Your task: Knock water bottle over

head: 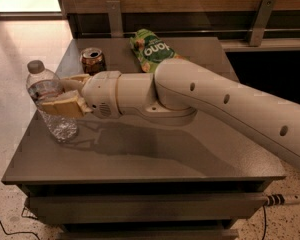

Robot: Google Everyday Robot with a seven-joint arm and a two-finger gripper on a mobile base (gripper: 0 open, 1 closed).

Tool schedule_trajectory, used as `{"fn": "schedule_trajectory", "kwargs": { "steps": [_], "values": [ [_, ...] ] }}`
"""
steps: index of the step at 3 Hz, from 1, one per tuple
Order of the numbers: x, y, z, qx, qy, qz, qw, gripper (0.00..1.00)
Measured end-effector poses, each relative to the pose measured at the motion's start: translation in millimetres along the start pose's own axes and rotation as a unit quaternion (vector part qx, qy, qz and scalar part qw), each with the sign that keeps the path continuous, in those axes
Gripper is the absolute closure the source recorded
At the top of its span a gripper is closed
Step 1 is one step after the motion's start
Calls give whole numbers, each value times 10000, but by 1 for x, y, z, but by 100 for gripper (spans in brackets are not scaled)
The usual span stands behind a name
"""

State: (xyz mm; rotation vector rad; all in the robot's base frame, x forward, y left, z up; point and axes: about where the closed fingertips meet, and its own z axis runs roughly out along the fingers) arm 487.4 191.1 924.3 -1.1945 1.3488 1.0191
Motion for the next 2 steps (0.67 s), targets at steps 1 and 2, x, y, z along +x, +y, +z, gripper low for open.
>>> {"fn": "schedule_trajectory", "kwargs": {
  "steps": [1,2],
  "values": [
    [-1,1,1,-9,0,-7,10000,100],
    [-14,-3,-7,-44,283,-106,9995,100]
  ]
}}
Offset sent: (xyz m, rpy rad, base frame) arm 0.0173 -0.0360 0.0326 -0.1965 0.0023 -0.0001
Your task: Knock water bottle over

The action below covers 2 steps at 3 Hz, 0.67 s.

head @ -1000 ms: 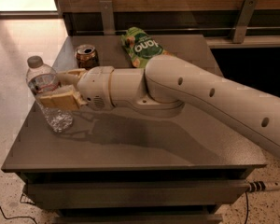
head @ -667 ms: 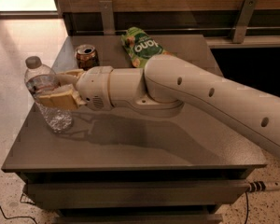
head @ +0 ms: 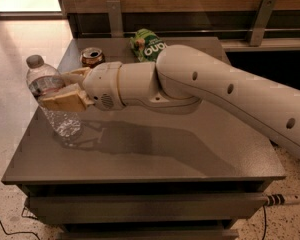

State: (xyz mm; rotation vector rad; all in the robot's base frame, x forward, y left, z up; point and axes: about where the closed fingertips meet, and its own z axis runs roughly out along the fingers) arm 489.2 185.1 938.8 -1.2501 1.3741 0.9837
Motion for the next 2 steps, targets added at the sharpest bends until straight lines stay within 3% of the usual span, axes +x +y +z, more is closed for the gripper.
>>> {"fn": "schedule_trajectory", "kwargs": {
  "steps": [1,2],
  "values": [
    [-17,-8,-19,-24,593,-125,9982,100],
    [-27,-15,-39,73,1235,-188,9921,100]
  ]
}}
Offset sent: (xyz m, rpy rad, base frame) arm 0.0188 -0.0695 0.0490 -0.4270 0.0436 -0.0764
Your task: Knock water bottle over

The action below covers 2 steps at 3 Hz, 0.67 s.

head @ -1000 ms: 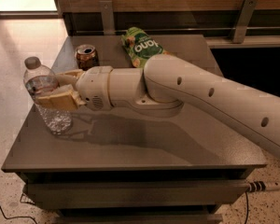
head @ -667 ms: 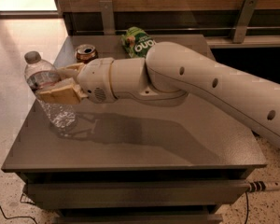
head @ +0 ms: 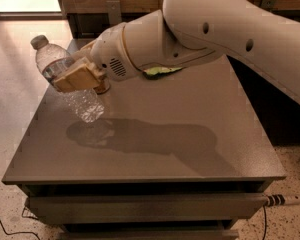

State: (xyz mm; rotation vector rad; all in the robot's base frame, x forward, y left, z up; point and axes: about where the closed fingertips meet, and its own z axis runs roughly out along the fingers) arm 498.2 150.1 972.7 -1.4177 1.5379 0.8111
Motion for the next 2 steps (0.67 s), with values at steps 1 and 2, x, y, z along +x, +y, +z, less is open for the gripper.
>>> {"fn": "schedule_trajectory", "kwargs": {
  "steps": [1,2],
  "values": [
    [5,-3,-10,122,697,54,9975,100],
    [27,-4,-1,228,1671,203,9855,100]
  ]
}}
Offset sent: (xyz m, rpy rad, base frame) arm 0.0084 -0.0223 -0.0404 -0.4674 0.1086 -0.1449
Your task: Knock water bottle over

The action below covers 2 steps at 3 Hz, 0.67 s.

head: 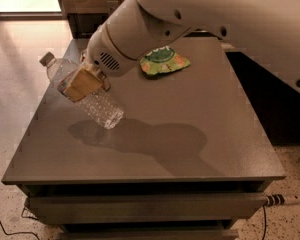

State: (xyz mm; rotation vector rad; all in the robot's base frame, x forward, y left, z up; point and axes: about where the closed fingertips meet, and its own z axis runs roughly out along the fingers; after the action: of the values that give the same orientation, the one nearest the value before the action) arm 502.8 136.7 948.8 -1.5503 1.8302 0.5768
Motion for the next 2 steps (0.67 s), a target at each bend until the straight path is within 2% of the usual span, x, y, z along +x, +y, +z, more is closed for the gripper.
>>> {"fn": "schedule_trajectory", "kwargs": {
  "steps": [1,2],
  "values": [
    [13,-2,15,18,572,75,9983,100],
    [26,-7,40,-43,1209,66,9926,100]
  ]
}}
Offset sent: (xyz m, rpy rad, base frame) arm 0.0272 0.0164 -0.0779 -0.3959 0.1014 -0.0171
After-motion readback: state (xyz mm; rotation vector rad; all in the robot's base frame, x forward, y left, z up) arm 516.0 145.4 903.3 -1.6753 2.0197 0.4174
